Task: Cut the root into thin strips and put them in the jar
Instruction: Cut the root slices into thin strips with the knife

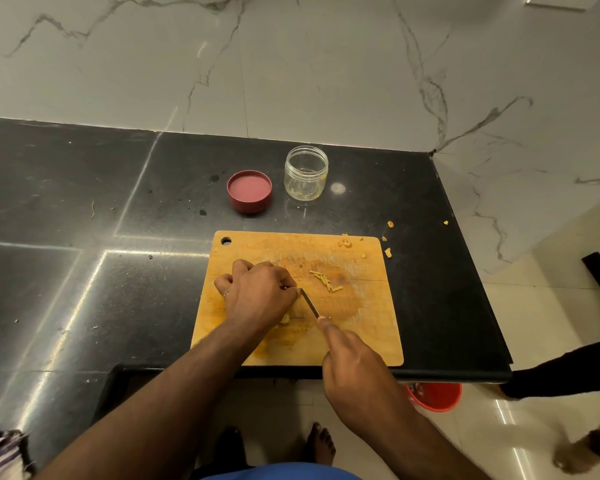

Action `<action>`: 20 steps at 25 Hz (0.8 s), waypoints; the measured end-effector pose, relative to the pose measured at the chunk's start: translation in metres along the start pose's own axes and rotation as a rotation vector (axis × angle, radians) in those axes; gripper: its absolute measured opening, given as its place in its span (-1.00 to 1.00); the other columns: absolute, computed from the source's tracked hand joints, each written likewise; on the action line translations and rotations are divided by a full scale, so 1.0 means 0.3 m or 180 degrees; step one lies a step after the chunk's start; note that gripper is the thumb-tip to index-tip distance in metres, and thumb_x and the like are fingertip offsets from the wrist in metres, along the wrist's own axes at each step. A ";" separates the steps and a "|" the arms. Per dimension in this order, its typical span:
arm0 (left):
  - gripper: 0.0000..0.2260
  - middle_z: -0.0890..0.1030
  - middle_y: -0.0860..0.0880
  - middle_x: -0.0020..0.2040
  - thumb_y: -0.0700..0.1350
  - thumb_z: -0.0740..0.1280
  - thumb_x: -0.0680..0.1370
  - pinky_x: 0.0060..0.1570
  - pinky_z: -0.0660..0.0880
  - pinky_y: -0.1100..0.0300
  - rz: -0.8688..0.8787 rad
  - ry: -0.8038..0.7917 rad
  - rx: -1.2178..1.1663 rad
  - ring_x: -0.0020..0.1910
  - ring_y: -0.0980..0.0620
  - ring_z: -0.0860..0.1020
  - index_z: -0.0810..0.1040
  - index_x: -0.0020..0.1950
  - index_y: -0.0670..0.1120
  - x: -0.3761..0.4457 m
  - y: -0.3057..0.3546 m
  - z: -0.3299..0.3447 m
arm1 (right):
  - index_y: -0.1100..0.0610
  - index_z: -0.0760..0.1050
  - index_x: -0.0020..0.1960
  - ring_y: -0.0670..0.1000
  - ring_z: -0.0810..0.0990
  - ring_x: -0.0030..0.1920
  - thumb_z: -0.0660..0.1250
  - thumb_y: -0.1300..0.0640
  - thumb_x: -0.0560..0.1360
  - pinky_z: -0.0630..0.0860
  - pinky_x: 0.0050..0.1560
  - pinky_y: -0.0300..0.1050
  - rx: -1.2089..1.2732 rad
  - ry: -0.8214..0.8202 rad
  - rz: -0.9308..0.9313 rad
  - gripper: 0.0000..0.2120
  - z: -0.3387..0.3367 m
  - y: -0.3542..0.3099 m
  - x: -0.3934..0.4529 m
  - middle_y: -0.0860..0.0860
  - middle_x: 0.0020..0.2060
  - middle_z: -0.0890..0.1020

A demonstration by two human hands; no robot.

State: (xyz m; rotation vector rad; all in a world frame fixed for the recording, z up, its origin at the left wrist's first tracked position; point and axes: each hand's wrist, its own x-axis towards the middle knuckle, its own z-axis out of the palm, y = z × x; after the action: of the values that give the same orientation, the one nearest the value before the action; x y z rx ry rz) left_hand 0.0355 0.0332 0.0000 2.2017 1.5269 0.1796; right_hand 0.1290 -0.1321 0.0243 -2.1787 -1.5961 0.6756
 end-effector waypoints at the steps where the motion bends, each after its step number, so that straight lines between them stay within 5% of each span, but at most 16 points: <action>1: -0.85 0.60 0.23 0.06 0.16 0.37 0.53 0.07 0.16 -0.05 0.0000 0.0003 -0.0002 0.22 0.04 0.29 0.69 0.00 0.19 -0.001 -0.001 -0.001 | -0.06 0.11 0.57 -0.04 0.51 0.15 0.04 0.10 0.65 0.50 0.15 -0.13 0.0024 0.0007 0.0015 -0.51 -0.001 0.003 -0.011 -0.03 0.30 0.45; 6: -0.85 0.59 0.23 0.13 0.17 0.36 0.54 0.05 0.13 -0.02 0.0062 0.0016 0.0078 0.24 0.04 0.29 0.67 0.03 0.20 -0.003 -0.004 0.001 | -0.08 0.12 0.56 -0.14 0.47 0.18 0.06 0.10 0.66 0.43 0.14 -0.31 0.0193 0.0139 0.0052 -0.52 -0.019 0.007 -0.036 -0.11 0.30 0.44; 15: -0.82 0.57 0.24 0.18 0.15 0.34 0.56 0.06 0.15 -0.02 0.0078 -0.0045 0.0044 0.26 0.03 0.28 0.68 0.09 0.21 -0.005 -0.007 0.000 | -0.04 0.14 0.56 -0.05 0.48 0.21 0.04 0.10 0.66 0.45 0.22 -0.13 0.0096 0.0030 0.0016 -0.53 -0.011 0.001 0.043 -0.03 0.32 0.45; 20: -0.84 0.60 0.25 0.13 0.14 0.33 0.56 0.05 0.15 -0.03 0.0029 0.0033 0.0111 0.24 0.04 0.30 0.69 0.05 0.22 -0.005 -0.002 -0.001 | -0.05 0.13 0.56 -0.09 0.47 0.23 0.04 0.10 0.66 0.44 0.21 -0.22 0.0150 -0.0005 0.0084 -0.53 -0.011 0.000 0.030 -0.05 0.33 0.45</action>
State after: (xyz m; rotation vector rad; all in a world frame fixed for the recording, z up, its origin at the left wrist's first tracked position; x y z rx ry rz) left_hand 0.0344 0.0322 0.0002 2.2385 1.5368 0.1685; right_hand 0.1331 -0.1236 0.0255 -2.1694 -1.5392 0.7156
